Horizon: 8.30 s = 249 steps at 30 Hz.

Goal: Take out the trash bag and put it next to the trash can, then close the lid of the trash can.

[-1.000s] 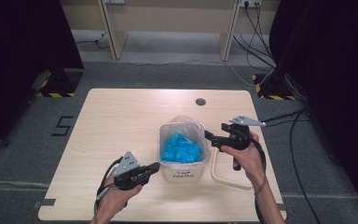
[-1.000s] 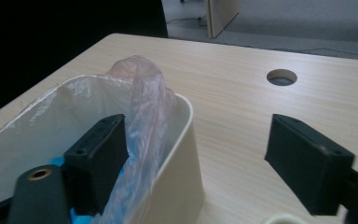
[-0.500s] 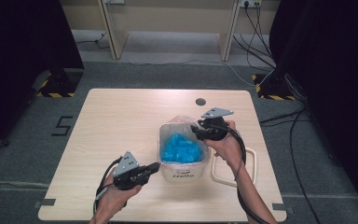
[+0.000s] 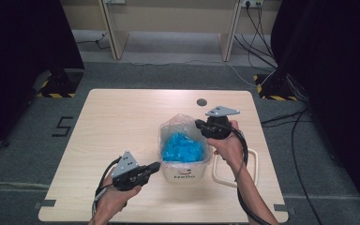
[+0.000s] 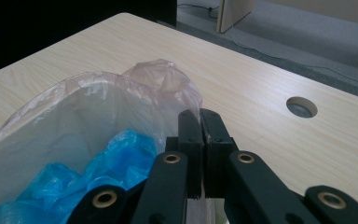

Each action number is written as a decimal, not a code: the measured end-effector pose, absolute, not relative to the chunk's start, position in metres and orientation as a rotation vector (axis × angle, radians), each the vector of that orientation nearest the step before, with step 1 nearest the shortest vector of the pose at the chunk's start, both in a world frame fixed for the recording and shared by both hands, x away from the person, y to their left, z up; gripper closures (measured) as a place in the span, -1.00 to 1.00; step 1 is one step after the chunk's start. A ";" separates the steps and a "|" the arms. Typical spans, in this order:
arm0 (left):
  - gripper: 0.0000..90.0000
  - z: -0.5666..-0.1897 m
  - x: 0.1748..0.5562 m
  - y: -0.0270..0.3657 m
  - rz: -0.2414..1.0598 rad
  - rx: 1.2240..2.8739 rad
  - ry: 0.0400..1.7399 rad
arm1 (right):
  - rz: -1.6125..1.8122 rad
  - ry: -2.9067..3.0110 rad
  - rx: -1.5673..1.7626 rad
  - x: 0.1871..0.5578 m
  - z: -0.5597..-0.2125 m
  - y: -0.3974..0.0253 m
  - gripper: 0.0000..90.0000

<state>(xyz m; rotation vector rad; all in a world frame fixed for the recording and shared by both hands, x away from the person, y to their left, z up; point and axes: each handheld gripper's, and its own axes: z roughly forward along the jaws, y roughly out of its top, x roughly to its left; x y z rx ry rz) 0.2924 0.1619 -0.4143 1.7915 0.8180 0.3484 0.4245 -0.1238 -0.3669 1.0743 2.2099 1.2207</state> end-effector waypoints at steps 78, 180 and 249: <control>0.96 -0.346 0.265 0.300 0.497 1.638 0.930 | 1.526 2.333 0.883 0.437 -0.290 0.036 0.93; -0.64 -0.494 0.269 0.169 0.301 1.862 0.808 | 1.326 1.966 1.446 0.363 -0.411 -0.239 -0.48; -0.64 -0.522 0.278 0.182 0.392 2.136 0.919 | 1.019 1.938 1.644 0.359 -0.492 -0.305 -0.45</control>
